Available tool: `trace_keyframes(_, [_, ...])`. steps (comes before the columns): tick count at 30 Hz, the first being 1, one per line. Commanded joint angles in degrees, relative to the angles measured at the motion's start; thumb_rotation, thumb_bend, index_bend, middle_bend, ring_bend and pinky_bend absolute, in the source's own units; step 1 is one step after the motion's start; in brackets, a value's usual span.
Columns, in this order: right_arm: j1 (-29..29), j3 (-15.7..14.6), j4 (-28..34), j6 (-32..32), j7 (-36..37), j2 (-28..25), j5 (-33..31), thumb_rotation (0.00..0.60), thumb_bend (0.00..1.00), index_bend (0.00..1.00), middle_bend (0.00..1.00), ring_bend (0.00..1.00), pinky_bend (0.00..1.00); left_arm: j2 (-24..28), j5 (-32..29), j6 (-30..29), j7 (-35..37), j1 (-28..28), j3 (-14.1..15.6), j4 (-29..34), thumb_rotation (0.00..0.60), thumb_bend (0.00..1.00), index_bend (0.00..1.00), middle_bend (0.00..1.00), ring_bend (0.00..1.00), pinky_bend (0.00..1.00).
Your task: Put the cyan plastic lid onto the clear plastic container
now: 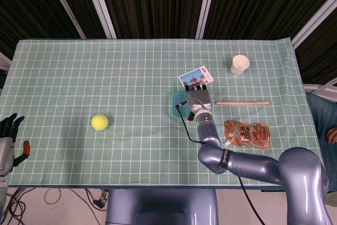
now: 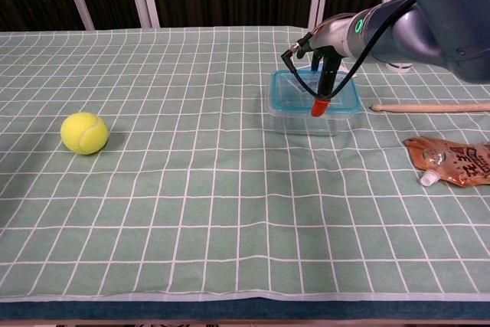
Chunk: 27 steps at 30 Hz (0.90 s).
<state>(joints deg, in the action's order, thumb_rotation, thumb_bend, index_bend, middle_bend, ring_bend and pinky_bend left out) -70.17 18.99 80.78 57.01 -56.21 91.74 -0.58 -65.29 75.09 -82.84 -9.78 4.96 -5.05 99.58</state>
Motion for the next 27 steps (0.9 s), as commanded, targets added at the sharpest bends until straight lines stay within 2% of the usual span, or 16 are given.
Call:
trace_keyframes(1, [0.0,-0.1,0.3,0.1,0.0,-0.1,0.0,0.6,0.29,0.01,0.44,0.09,0.0,0.0,0.0,0.1,-0.1,0.0,0.0,0.1,0.6,0.55,0.1,0.0,0.0,0.0])
trace_keyframes(27, [-0.5,-0.3,-1.7,-0.2,0.4,1.2,-0.1,0.6,0.29,0.01,0.44,0.09,0.0,0.2,-0.5,0.3,0.1,0.2,-0.1,0.1,0.6,0.55,0.1,0.0,0.0,0.0])
